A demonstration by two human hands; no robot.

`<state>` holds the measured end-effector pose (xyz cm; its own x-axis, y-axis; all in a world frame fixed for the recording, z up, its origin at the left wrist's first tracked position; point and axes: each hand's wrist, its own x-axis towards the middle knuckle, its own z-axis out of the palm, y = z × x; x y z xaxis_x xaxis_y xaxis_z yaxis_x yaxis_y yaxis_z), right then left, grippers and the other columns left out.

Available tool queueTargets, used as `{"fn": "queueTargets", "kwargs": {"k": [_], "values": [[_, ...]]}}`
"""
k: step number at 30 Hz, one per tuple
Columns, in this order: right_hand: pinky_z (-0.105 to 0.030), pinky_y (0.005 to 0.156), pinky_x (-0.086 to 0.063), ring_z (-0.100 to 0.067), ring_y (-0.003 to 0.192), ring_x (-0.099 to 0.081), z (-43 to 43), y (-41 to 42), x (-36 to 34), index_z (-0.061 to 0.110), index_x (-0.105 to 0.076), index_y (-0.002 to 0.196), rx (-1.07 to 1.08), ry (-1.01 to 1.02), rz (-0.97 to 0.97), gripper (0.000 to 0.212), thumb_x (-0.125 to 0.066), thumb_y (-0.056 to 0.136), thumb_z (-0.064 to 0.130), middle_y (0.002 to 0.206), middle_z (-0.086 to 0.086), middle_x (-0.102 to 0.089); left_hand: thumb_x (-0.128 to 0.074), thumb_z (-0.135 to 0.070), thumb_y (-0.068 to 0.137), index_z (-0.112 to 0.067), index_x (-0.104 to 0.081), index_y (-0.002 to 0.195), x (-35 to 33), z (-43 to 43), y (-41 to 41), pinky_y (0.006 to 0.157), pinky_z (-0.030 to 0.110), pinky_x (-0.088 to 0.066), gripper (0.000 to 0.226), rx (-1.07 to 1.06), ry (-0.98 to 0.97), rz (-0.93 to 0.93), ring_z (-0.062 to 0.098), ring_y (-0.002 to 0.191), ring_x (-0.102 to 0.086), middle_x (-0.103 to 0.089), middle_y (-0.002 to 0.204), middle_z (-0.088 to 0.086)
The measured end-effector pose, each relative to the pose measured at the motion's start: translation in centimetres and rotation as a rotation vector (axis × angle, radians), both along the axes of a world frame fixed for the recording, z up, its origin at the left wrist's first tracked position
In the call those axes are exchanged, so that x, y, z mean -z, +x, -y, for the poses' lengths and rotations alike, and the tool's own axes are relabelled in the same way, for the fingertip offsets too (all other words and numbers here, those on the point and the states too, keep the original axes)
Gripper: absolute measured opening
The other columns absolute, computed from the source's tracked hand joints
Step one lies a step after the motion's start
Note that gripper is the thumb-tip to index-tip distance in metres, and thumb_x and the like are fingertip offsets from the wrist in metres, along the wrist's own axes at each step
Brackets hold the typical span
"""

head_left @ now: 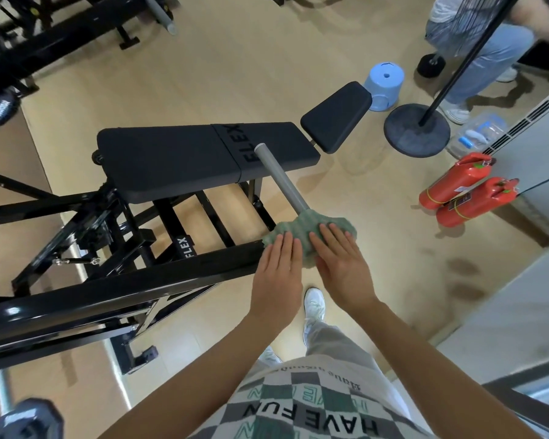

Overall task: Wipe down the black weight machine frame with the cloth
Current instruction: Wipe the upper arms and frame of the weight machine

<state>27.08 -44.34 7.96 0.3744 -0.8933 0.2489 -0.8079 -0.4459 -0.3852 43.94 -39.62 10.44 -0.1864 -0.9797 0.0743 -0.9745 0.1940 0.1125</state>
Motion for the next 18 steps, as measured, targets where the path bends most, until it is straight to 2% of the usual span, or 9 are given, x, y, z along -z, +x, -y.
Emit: {"fn": "queueTargets", "kwargs": {"k": [3, 5, 8, 13, 15, 18], "values": [[-0.05, 0.115, -0.04, -0.034, 0.139, -0.047, 0.1, -2.5, 0.4, 0.005, -0.062, 0.135, 0.05, 0.002, 0.032, 0.038, -0.051, 0.101, 0.017, 0.142, -0.016, -0.058, -0.044, -0.023, 0.095, 0.0, -0.03, 0.155, 0.1, 1.2, -2.0, 0.123, 0.05, -0.027, 0.065, 0.065, 0.036, 0.004, 0.036, 0.15, -0.03, -0.033, 0.161, 0.023], [-0.047, 0.109, -0.048, -0.033, 0.136, -0.052, 0.3, -3.7, 0.5, 0.005, -0.065, 0.131, 0.096, 0.021, 0.066, 0.033, -0.061, 0.099, 0.01, 0.139, -0.014, -0.061, -0.039, -0.024, 0.098, -0.001, -0.026, 0.157, 0.1, 1.5, -2.8, 0.124, 0.049, -0.023, 0.065, 0.092, 0.065, 0.001, 0.035, 0.152, -0.026, -0.029, 0.163, 0.022], [-0.048, 0.098, -0.055, -0.035, 0.124, -0.062, 0.5, -3.7, 0.4, 0.004, -0.072, 0.12, 0.159, -0.008, 0.075, 0.031, -0.073, 0.09, 0.004, 0.129, -0.014, -0.068, -0.038, -0.023, 0.097, -0.003, -0.031, 0.155, -0.1, 1.5, -2.4, 0.124, 0.046, -0.025, 0.062, 0.115, 0.065, 0.0, 0.032, 0.151, -0.031, -0.034, 0.162, 0.019], [-0.044, 0.101, -0.049, -0.035, 0.119, -0.064, -0.2, -0.9, -0.1, 0.004, -0.077, 0.11, 0.073, -0.143, 0.055, 0.025, -0.071, 0.086, 0.009, 0.118, -0.011, -0.073, -0.042, -0.018, 0.093, -0.003, -0.041, 0.152, -0.4, 0.0, 0.3, 0.121, 0.044, -0.032, 0.061, 0.076, 0.051, -0.024, 0.029, 0.147, -0.038, -0.042, 0.158, 0.016], [-0.049, 0.105, -0.047, -0.035, 0.124, -0.061, -0.4, 0.8, 0.2, 0.005, -0.074, 0.117, 0.0, -0.127, 0.055, 0.028, -0.07, 0.089, 0.01, 0.124, -0.011, -0.071, -0.043, -0.017, 0.093, -0.003, -0.04, 0.153, -0.3, -1.1, 2.1, 0.121, 0.045, -0.032, 0.061, 0.04, 0.052, -0.018, 0.03, 0.148, -0.037, -0.039, 0.159, 0.016], [-0.053, 0.114, -0.036, -0.034, 0.136, -0.051, -1.1, 4.2, 0.5, 0.011, -0.065, 0.133, -0.077, -0.054, 0.007, 0.037, -0.06, 0.097, 0.021, 0.141, -0.009, -0.06, -0.048, -0.019, 0.092, -0.004, -0.036, 0.155, -0.4, -2.7, 5.5, 0.122, 0.047, -0.029, 0.066, -0.027, 0.064, 0.002, 0.03, 0.151, -0.032, -0.034, 0.162, 0.016]]}}
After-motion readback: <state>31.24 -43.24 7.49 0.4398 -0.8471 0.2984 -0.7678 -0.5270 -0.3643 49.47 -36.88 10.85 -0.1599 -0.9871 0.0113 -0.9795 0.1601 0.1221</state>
